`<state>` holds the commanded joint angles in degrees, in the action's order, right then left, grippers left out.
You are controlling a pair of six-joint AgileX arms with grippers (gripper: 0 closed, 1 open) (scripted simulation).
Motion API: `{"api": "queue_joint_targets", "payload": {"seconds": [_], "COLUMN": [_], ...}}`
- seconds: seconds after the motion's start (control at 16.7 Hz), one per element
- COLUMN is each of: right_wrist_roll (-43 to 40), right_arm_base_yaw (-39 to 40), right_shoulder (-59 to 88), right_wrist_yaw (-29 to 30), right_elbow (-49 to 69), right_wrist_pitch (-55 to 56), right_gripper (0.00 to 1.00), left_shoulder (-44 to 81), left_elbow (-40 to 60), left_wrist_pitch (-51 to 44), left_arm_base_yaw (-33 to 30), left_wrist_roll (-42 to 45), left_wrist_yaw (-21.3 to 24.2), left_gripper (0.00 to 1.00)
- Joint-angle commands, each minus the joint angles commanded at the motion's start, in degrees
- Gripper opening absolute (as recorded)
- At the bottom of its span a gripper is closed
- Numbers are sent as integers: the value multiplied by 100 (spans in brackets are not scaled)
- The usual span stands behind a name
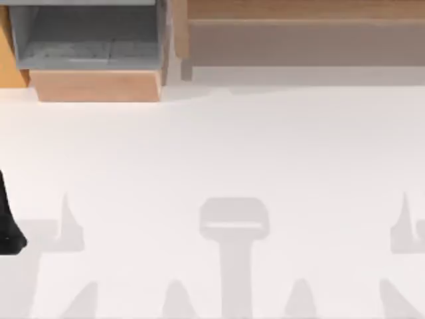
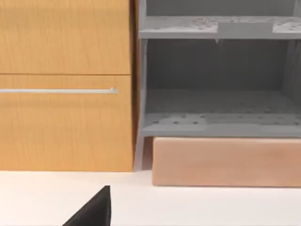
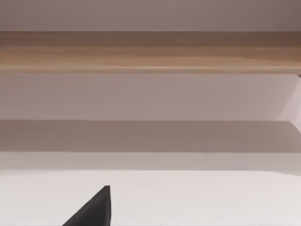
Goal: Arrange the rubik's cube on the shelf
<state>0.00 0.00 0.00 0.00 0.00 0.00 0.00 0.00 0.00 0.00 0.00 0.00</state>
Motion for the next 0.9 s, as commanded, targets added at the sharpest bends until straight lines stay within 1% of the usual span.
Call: {"api": "queue_joint_targets", "payload": {"seconds": [0.24,0.42,0.66,0.9], "right_wrist_roll": [0,0,0,0], "right_arm_base_yaw": [0,0,0,0], "right_shoulder": [0,0,0,0], "right_wrist_yaw": [0,0,0,0], "right_elbow": [0,0,0,0], "right_wrist_pitch": [0,0,0,0], "right_gripper": [100,100,100,100], "left_shoulder": [141,795,2381,4584], "left_elbow": [100,574,1663,2696], "left_wrist_pitch": [98,563,1562,2522], "left_arm_base_yaw": [5,33,119,308], "left_wrist_roll": [107,613,1784,2912], "left_wrist_yaw": [54,281,694,1086], "left_gripper": [100,100,100,100]}}
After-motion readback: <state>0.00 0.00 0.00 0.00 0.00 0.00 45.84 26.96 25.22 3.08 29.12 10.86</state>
